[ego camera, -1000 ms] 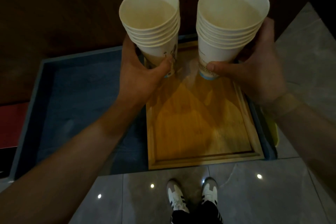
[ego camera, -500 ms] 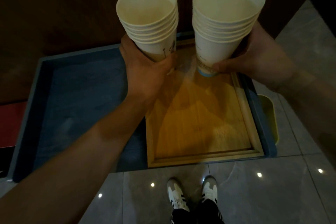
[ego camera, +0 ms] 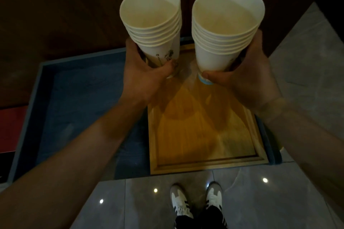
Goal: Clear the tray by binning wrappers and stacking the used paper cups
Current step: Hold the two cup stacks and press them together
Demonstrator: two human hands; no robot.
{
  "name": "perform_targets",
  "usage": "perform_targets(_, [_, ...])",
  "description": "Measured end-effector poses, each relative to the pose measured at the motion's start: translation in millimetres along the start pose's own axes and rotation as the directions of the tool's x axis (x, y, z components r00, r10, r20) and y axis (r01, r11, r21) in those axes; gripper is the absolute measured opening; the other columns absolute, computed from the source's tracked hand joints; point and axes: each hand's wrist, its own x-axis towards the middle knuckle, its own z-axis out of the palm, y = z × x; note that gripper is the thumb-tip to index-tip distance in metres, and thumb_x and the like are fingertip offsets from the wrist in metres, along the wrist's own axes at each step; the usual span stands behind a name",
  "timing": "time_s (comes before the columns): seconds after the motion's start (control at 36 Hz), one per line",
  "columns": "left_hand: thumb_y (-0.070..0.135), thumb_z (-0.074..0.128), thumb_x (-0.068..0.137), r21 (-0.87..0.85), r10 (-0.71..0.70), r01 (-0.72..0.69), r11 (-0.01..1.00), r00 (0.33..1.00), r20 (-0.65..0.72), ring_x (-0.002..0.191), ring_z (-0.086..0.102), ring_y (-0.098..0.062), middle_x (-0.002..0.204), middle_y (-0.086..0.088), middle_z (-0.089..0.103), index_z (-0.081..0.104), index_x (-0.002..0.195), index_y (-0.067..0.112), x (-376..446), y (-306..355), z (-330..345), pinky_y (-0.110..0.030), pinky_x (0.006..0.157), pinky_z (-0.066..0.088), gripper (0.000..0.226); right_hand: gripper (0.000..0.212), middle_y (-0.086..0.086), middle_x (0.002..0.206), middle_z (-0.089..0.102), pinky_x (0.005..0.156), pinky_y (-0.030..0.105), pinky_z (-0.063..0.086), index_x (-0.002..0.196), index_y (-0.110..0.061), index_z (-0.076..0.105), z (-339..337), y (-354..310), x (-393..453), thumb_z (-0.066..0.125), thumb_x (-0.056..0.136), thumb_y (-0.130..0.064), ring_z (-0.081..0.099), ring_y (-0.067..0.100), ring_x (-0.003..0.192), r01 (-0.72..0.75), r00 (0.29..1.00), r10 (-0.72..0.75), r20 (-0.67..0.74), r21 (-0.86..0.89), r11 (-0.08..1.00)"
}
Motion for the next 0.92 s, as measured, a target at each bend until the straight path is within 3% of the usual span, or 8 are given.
perform_targets(0.14, [0.013, 0.084, 0.074, 0.021, 0.0, 0.0, 1.0, 1.0, 0.007, 0.12, 0.049, 0.002, 0.131, 0.009, 0.048, 0.027, 0.146, 0.014, -1.6, -0.3, 0.2, -0.019, 0.101, 0.047, 0.092, 0.113, -0.014, 0.14, 0.039, 0.108, 0.028, 0.041, 0.145, -0.022, 0.016, -5.9, 2.2, 3.8, 0.089, 0.06, -0.023, 0.036, 0.003, 0.135, -0.005, 0.996, 0.005, 0.09, -0.002, 1.0])
perform_targets(0.28, [0.021, 0.088, 0.069, 0.034, -0.005, 0.005, 0.999, 1.0, -0.006, 0.135, 0.038, -0.01, 0.147, -0.003, 0.036, 0.015, 0.15, 0.015, -2.9, -0.5, -1.7, -0.035, 0.111, 0.042, 0.109, 0.127, -0.012, 0.149, 0.035, 0.112, 0.038, 0.038, 0.149, -0.029, 0.004, -32.6, 3.5, 18.1, 0.087, 0.052, -0.031, 0.032, 0.004, 0.14, -0.031, 0.951, 0.027, 0.309, 0.008, 0.999])
perform_targets(0.36, [0.025, 0.088, 0.067, 0.036, -0.029, 0.03, 0.999, 0.999, -0.022, 0.136, 0.037, -0.014, 0.147, -0.005, 0.034, 0.016, 0.149, 0.015, -2.2, -0.8, -0.9, -0.039, 0.111, 0.041, 0.11, 0.125, -0.013, 0.15, 0.037, 0.111, 0.046, 0.038, 0.149, -0.034, 0.009, -40.5, 2.3, 28.1, 0.089, 0.054, -0.02, 0.033, 0.006, 0.14, -0.047, 0.934, 0.044, 0.355, 0.002, 0.999])
perform_targets(0.5, [0.01, 0.086, 0.071, -0.025, -0.014, 0.012, 1.0, 0.998, -0.059, 0.127, 0.047, -0.007, 0.138, -0.003, 0.045, 0.025, 0.143, 0.011, -2.9, -0.7, 3.1, -0.028, 0.104, 0.047, 0.094, 0.116, -0.017, 0.142, 0.046, 0.105, 0.03, 0.045, 0.15, -0.028, 0.02, -37.4, -0.3, 31.8, 0.086, 0.055, -0.023, 0.041, -0.001, 0.133, -0.049, 0.921, 0.047, 0.386, -0.005, 0.999])
perform_targets(0.61, [0.009, 0.085, 0.071, -0.04, -0.002, 0.0, 0.999, 0.998, -0.061, 0.114, 0.051, 0.008, 0.128, 0.007, 0.05, 0.028, 0.138, 0.017, -1.0, -4.6, 2.8, -0.015, 0.094, 0.048, 0.088, 0.107, -0.019, 0.135, 0.052, 0.093, 0.015, 0.049, 0.147, -0.029, 0.029, -32.3, -1.4, 27.5, 0.084, 0.055, -0.03, 0.047, -0.003, 0.126, -0.069, 0.927, 0.064, 0.369, 0.0, 0.998])
perform_targets(0.69, [0.012, 0.085, 0.072, -0.027, 0.003, -0.004, 1.0, 0.999, -0.034, 0.11, 0.05, 0.016, 0.123, 0.017, 0.049, 0.029, 0.133, 0.027, 0.9, -6.1, 0.1, -0.012, 0.092, 0.048, 0.085, 0.106, -0.02, 0.134, 0.051, 0.093, 0.01, 0.045, 0.147, -0.026, 0.03, -28.4, -2.4, 22.7, 0.084, 0.056, -0.033, 0.046, -0.006, 0.125, -0.059, 0.945, 0.052, 0.324, 0.012, 0.998])
perform_targets(0.83, [0.014, 0.084, 0.072, 0.003, -0.001, 0.001, 1.0, 1.0, 0.021, 0.108, 0.047, 0.02, 0.119, 0.026, 0.047, 0.03, 0.137, 0.026, 6.6, -6.5, -5.6, -0.005, 0.088, 0.045, 0.086, 0.097, -0.028, 0.129, 0.048, 0.097, 0.01, 0.042, 0.136, -0.039, 0.028, -17.7, -2.3, 12.3, 0.085, 0.058, -0.034, 0.043, -0.009, 0.125, -0.045, 0.975, 0.043, 0.219, 0.006, 0.999])
perform_targets(0.92, [0.012, 0.083, 0.073, 0.014, 0.001, -0.002, 1.0, 0.999, 0.047, 0.117, 0.049, 0.008, 0.123, 0.018, 0.049, 0.031, 0.143, 0.017, 7.9, -4.9, -7.7, -0.012, 0.095, 0.048, 0.088, 0.098, -0.016, 0.137, 0.047, 0.106, 0.029, 0.043, 0.139, -0.032, 0.026, -9.5, -1.9, 8.6, 0.086, 0.063, -0.024, 0.042, 0.002, 0.131, -0.03, 0.989, 0.035, 0.143, -0.032, 0.999])
